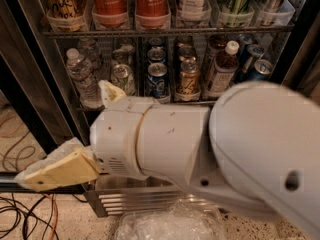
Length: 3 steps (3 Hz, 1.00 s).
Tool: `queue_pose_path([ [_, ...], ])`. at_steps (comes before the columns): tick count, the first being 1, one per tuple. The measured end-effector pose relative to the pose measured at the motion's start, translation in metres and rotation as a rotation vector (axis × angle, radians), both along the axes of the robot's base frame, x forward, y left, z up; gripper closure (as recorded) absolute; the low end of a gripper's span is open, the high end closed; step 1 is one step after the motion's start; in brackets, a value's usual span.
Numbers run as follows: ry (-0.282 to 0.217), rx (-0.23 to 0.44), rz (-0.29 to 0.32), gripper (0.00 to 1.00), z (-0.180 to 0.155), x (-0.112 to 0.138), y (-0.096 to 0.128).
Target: Pick coke can from top shelf of fridge
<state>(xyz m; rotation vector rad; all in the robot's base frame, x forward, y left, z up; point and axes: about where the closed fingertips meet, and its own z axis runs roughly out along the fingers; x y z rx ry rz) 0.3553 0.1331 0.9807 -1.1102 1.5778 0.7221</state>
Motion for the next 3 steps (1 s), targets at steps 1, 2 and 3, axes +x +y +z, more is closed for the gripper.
queue_pose_path([
  [1,0.002,0.031,-0.140,0.00,-0.038,0.025,-0.002],
  [2,-0.018,0.090,-0.271,0.00,-0.038,0.059,-0.004],
  [3,-0.024,0.078,-0.325,0.00,-0.044,0.068,-0.001],
])
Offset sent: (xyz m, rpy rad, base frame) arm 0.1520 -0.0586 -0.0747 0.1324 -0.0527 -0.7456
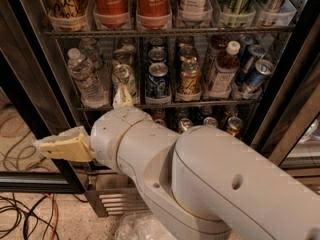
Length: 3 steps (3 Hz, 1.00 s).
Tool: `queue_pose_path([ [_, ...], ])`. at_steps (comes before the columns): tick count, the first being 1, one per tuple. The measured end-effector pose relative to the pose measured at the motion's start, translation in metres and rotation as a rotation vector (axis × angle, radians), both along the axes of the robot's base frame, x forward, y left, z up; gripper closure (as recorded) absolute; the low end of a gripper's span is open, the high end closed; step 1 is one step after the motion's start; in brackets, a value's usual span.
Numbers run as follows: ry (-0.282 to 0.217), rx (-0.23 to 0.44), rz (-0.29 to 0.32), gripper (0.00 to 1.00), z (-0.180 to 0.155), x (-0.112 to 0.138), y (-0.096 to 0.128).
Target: Pick coke can from top shelf of fridge
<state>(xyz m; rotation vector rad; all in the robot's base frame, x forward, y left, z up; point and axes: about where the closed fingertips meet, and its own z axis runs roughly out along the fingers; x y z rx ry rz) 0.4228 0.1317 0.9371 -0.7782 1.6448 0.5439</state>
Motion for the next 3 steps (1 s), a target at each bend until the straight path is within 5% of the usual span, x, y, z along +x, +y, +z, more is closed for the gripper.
queue_pose_path([
  [2,-0.018,-0.025,-0.023,0.00,0.004,0.008,-0.001],
  [3,-0.068,-0.075,-0.126,0.00,0.026,0.029,-0.017],
])
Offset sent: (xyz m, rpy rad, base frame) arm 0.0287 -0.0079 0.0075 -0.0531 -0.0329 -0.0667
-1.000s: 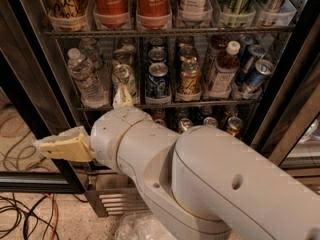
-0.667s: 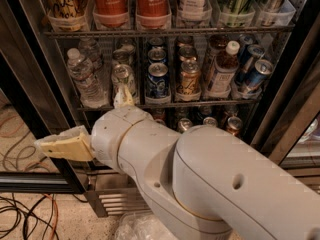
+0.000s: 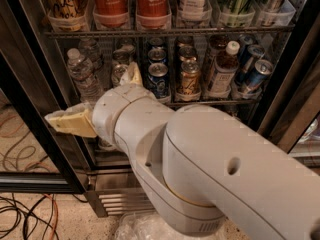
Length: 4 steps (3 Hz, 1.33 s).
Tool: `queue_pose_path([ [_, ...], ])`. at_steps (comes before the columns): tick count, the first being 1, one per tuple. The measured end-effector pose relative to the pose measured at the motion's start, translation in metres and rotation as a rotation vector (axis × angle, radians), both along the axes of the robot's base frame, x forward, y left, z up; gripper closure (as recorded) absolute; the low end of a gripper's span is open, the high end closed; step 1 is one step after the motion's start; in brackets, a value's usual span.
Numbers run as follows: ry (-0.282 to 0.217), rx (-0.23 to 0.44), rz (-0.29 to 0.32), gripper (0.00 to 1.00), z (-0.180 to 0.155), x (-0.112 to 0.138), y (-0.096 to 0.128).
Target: Pick coke can from top shelf of fridge
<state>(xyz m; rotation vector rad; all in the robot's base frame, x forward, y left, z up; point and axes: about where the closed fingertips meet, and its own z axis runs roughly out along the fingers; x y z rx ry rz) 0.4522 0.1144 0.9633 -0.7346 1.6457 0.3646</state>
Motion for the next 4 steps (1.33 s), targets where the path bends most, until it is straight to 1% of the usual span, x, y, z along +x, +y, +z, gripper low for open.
queue_pose_path([
  [1,-0.057,0.004,-0.135,0.00,0.038,0.032,-0.027],
  [2,-0.088,0.062,-0.197,0.00,0.067,0.051,-0.023],
  [3,-0.048,0.166,-0.195,0.00,0.061,0.057,0.010],
  [4,-0.045,0.203,-0.210,0.00,0.039,0.060,0.043],
])
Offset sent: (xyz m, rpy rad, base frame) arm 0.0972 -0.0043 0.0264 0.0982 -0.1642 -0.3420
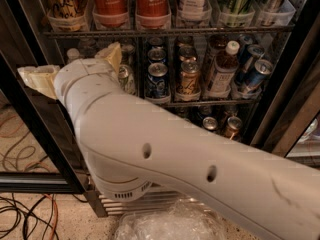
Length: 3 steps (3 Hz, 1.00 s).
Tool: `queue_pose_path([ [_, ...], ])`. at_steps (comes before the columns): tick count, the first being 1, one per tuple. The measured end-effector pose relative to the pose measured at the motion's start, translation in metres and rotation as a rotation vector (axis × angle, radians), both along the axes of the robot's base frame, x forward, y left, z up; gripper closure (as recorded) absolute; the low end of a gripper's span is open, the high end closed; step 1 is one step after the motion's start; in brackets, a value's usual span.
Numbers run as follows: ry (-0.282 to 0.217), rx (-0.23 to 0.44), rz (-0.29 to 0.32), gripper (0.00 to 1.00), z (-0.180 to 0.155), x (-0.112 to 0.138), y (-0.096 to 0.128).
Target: Pick coke can from top shelf of fridge
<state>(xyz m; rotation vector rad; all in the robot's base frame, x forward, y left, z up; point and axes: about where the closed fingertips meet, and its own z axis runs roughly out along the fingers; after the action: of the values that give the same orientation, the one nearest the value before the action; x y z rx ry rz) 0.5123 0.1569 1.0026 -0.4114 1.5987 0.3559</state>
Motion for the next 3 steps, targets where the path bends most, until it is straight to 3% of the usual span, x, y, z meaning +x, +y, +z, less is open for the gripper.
queue_pose_path([
  [1,-0.064,-0.017,-0.037,0.00,0.0135,0.0014,0.0056],
  [2,-0.065,-0.018,-0.039,0.00,0.0137,0.0015,0.0049],
  [3,-0.086,-0.028,-0.082,0.00,0.0201,0.0075,-0.0005],
])
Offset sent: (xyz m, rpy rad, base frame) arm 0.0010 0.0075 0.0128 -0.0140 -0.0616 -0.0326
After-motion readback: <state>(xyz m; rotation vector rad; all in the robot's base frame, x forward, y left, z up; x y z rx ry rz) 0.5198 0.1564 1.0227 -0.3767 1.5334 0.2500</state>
